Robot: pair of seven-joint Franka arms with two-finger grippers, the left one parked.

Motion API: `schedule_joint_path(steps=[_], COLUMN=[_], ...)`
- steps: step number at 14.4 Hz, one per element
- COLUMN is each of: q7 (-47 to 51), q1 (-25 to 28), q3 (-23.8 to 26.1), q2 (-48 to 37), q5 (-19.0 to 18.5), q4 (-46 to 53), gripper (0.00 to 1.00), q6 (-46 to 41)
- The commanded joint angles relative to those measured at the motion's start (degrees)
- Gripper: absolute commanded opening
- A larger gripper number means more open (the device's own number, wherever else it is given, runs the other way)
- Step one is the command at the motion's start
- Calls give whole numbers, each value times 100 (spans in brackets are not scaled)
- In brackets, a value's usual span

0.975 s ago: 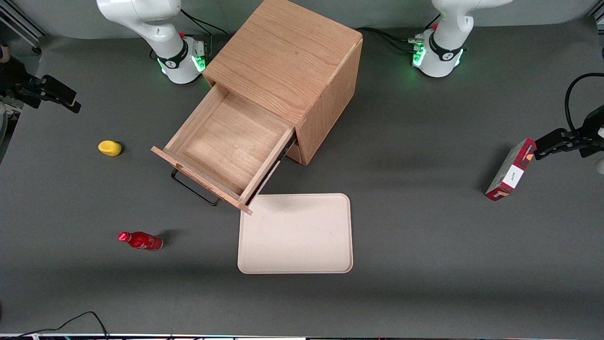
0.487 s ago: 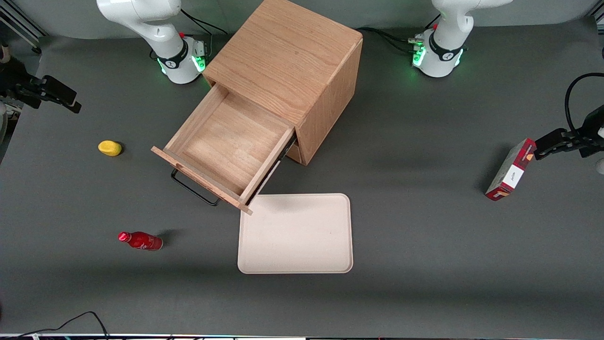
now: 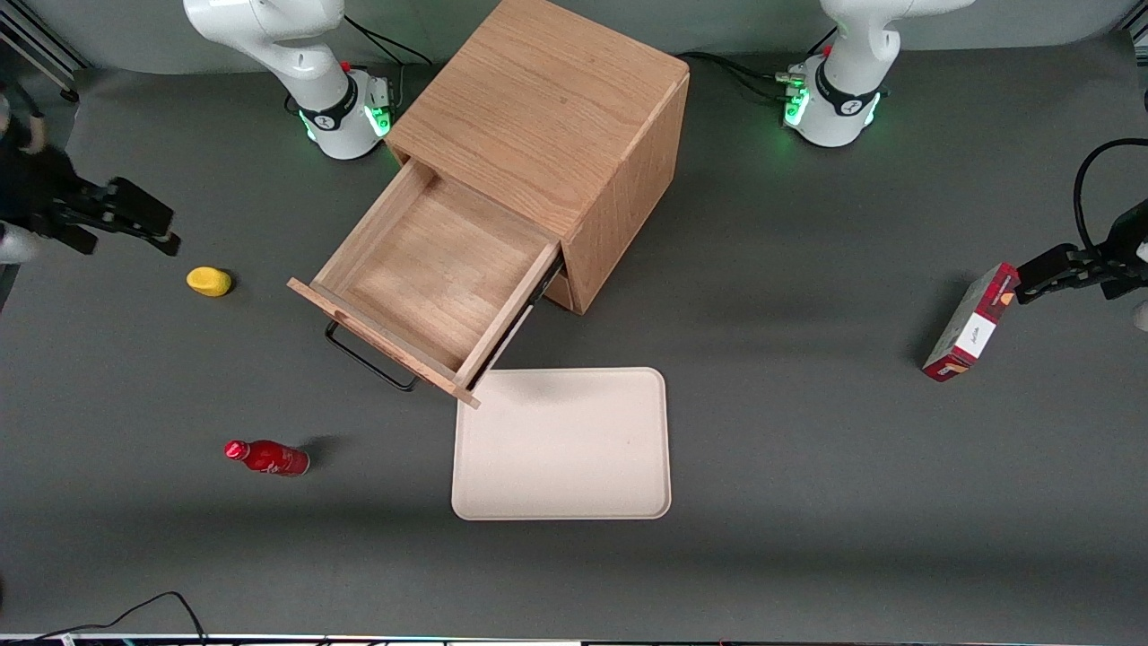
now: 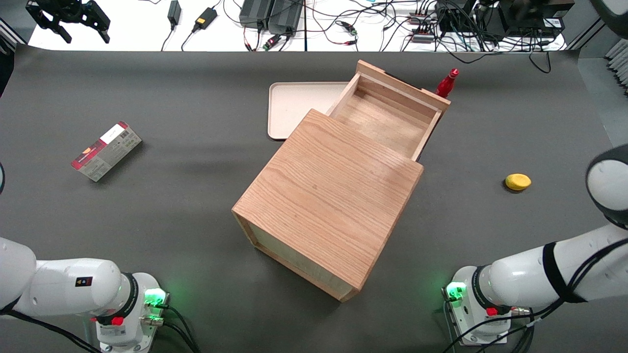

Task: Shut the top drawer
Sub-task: 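Move the right gripper in from its rest pose toward the drawer, then lower the right gripper beside the drawer front near the black handle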

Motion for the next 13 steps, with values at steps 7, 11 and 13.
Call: schedule_joint_path(steps=[7, 11, 13], q7=[-269, -1536, -2944], q1=[42, 24, -11], q3=[474, 448, 404], q2=[878, 992, 1045], q5=[94, 76, 85], q4=[1114, 1114, 1114], gripper=[100, 100, 100], q6=[-362, -380, -371])
